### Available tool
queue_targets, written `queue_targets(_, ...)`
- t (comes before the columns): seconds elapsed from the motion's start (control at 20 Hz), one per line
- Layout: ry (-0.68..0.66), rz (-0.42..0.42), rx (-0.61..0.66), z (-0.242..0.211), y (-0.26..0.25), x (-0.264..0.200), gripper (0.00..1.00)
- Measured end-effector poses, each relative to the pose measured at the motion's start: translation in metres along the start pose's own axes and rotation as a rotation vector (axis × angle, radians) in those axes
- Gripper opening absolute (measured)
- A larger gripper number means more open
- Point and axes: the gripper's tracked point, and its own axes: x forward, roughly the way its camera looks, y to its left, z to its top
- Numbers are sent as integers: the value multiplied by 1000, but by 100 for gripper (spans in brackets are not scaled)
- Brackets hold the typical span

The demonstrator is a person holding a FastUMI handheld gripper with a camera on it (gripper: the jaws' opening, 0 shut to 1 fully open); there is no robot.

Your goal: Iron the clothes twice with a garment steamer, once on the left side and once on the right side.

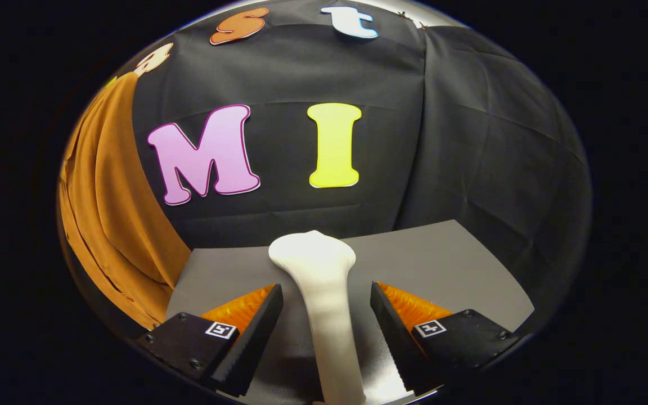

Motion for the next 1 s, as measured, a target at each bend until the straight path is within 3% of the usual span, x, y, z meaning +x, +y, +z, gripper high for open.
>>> queue_targets(0.55,152,-22,13,-33,-13,14,96)
queue_targets(0.75,185,-8,11,-41,-10,16,75)
queue_targets(0.9,186,7,8,-40,-10,14,48)
queue_targets(1.0,165,22,30,-36,-9,11,45)
